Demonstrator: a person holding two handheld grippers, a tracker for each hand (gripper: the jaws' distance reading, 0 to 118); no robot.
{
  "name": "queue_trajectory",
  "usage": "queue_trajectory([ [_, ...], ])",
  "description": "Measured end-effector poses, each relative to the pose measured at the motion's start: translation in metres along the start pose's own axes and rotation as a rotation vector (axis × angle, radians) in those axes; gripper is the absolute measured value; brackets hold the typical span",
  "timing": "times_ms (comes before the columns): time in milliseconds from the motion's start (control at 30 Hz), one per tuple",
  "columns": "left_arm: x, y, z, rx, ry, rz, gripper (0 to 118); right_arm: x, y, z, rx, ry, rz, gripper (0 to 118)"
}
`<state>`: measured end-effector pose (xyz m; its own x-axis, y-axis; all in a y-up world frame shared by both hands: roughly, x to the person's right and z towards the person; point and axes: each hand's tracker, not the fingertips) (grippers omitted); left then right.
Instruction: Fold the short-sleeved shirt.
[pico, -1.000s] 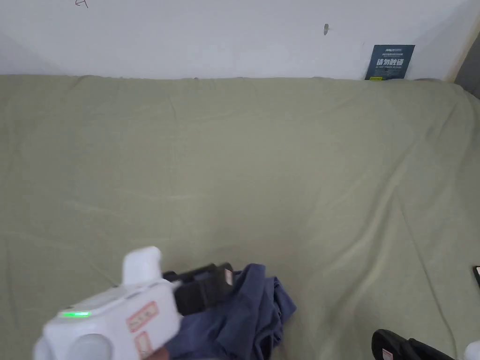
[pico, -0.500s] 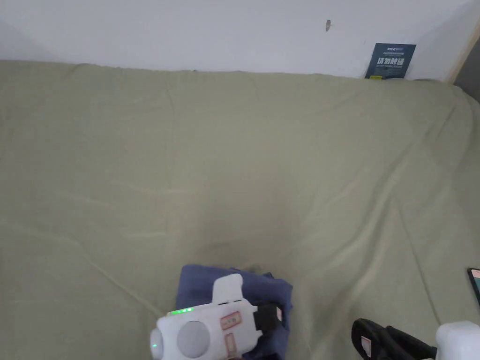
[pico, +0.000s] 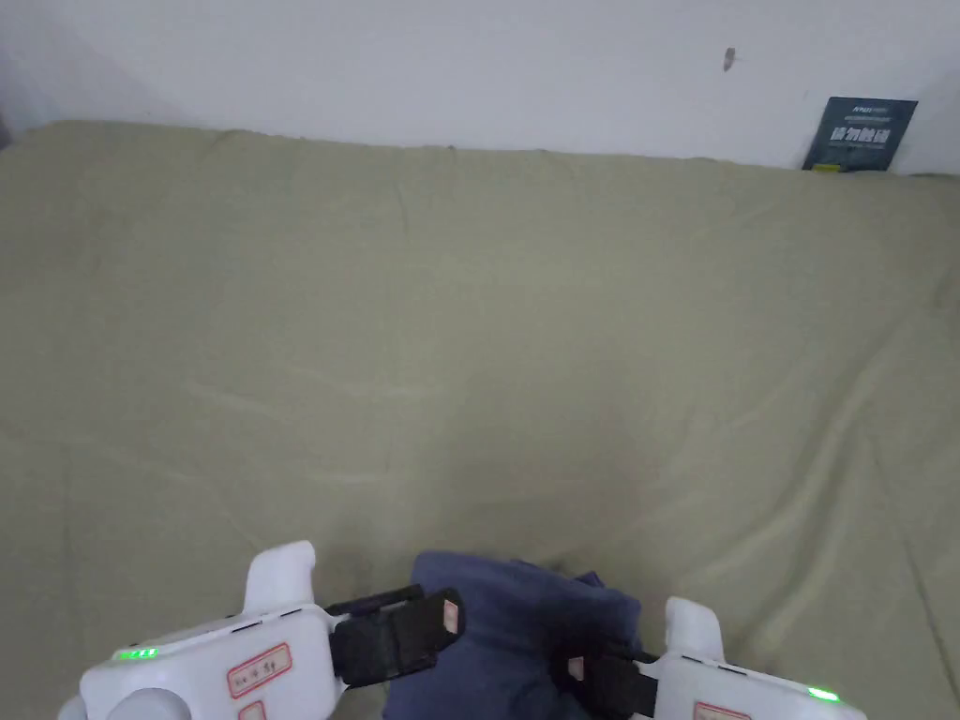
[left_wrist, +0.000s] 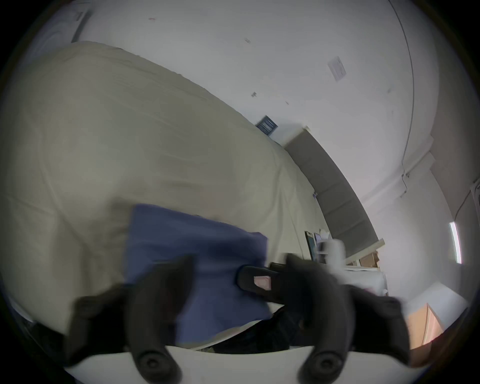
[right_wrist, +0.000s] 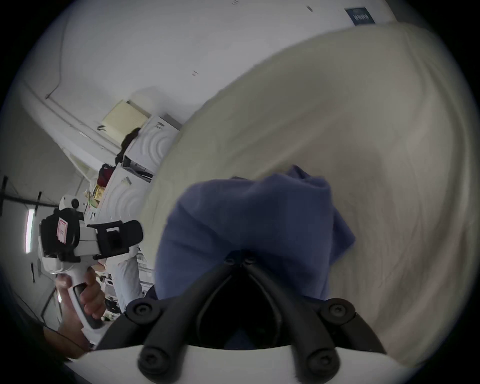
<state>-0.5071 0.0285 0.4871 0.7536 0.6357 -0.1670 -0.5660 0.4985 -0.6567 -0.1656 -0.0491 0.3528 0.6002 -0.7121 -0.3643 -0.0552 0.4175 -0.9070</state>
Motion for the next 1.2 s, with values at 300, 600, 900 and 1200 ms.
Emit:
queue_trajectory([
  [300,-0.022,-0.020,-0.074,-0.174,-0.093,0.110,59,-0.034,0.005,0.015,0.033,-0.079,0.053,0],
  [600,-0.084,0.023,-0.020,-0.085,-0.028,0.149,22,-0.046,0.010,0.058,0.095,-0.086,0.102,0],
  [900,-0.252,0.128,0.170,0.094,0.399,0.173,22,-0.054,0.003,0.073,0.085,-0.130,0.151,0],
  [1200,-0.376,0.144,0.251,0.141,0.465,0.486,70,-0.047,-0.007,0.072,0.062,-0.140,0.087,0],
])
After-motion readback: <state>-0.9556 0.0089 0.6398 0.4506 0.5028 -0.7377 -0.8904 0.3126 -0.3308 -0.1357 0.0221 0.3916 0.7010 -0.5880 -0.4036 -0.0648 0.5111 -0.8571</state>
